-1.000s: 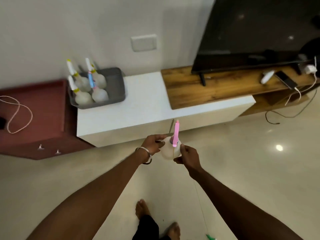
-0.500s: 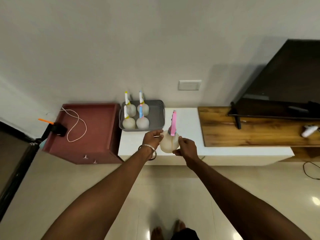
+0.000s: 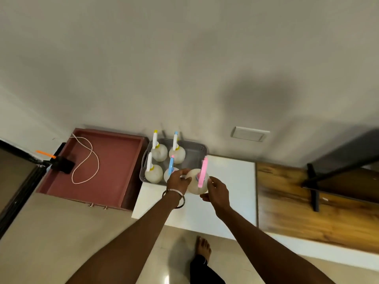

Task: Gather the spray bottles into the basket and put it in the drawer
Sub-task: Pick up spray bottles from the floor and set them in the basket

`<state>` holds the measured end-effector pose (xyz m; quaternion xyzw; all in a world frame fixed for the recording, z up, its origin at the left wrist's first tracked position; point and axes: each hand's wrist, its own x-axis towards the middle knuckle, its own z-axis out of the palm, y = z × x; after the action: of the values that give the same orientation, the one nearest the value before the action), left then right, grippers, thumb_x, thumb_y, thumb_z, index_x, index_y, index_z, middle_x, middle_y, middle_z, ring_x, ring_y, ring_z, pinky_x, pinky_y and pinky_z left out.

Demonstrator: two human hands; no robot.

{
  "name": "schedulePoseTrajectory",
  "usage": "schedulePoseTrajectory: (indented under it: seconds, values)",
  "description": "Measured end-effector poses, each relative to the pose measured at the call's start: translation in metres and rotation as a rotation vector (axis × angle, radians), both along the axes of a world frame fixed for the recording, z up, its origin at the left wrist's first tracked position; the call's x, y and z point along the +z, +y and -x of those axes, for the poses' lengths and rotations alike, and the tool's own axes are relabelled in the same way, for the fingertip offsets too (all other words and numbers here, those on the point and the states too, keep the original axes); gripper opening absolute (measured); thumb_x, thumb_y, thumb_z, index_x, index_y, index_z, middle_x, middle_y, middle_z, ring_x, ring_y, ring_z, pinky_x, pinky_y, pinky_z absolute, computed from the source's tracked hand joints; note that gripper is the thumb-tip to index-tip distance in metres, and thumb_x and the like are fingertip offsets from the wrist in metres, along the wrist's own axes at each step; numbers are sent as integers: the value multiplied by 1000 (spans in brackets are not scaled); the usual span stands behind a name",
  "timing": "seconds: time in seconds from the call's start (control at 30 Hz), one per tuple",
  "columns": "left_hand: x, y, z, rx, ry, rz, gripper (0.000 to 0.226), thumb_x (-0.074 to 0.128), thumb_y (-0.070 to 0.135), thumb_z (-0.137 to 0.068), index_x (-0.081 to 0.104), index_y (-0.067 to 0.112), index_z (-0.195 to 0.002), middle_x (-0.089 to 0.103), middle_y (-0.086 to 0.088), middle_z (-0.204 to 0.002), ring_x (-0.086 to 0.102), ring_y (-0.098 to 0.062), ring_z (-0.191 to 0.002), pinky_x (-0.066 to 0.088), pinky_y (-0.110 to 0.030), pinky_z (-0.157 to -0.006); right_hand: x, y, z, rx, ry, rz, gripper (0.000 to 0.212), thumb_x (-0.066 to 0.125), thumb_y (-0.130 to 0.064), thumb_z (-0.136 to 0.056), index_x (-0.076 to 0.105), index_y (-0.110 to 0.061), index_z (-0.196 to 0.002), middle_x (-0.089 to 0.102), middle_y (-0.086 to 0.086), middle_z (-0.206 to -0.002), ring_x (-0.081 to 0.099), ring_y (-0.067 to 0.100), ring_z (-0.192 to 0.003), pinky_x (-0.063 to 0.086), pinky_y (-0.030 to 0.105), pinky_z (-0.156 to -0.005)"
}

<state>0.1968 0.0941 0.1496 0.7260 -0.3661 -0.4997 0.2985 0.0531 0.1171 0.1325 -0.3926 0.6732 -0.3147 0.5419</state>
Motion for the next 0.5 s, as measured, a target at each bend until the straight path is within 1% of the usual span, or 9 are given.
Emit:
schedulePoseTrajectory:
  seconds: [0.03, 0.1, 0.2, 0.3, 0.37, 0.43, 0.5]
  values:
    - [-6, -7, 1, -1, -14, -11, 38, 62, 0, -85, 61, 5, -122, 63, -15, -123, 60, -33, -111, 47, -45, -101, -6, -9, 0, 3, 6, -14, 29, 46, -26, -103, 62, -12, -123, 69, 8, -94, 73, 32, -72, 62, 33, -65]
    - [-21, -21, 0, 9, -34, -46, 39, 62, -1, -85, 61, 4, -124, 63, -15, -124, 60, -34, -112, 47, -44, -102, -21, -28, -2, 19, 12, -50, 34, 49, -26, -102, 59, -11, -130, 69, 13, -101, 73, 34, -75, 62, 39, -70]
    - [-41, -35, -1, 28, -34, -98, 38, 59, -2, -87, 59, 3, -125, 62, -16, -125, 60, -33, -114, 46, -44, -103, -39, -47, -8, 59, 2, -101, 39, 52, -28, -101, 56, -8, -134, 68, 19, -111, 71, 33, -80, 62, 42, -74]
    - [-61, -52, -4, 51, -28, -154, 38, 57, 0, -89, 57, 2, -127, 61, -17, -128, 57, -34, -119, 44, -45, -105, -55, -65, -17, 103, 26, -138, 41, 52, -32, -100, 57, -8, -133, 68, 20, -112, 70, 35, -88, 62, 43, -76]
    - [-71, -62, -6, 62, -18, -196, 38, 55, 3, -91, 56, 2, -129, 60, -18, -128, 57, -35, -119, 45, -45, -105, -64, -74, -22, 116, 47, -149, 42, 52, -34, -100, 57, -9, -133, 69, 18, -110, 70, 34, -88, 62, 44, -75]
    - [-81, -72, -6, 54, -44, -223, 36, 54, 8, -93, 56, 2, -128, 62, -19, -125, 57, -35, -118, 46, -42, -103, -73, -84, -24, 124, 54, -170, 43, 52, -37, -99, 57, -11, -133, 69, 14, -112, 72, 31, -88, 63, 43, -72]
    - [-91, -82, -7, 28, -90, -251, 36, 52, 10, -94, 55, 3, -129, 61, -18, -127, 56, -34, -119, 45, -37, -103, -85, -93, -27, 146, 64, -216, 45, 51, -40, -99, 54, -15, -136, 68, 12, -117, 72, 30, -91, 62, 37, -68]
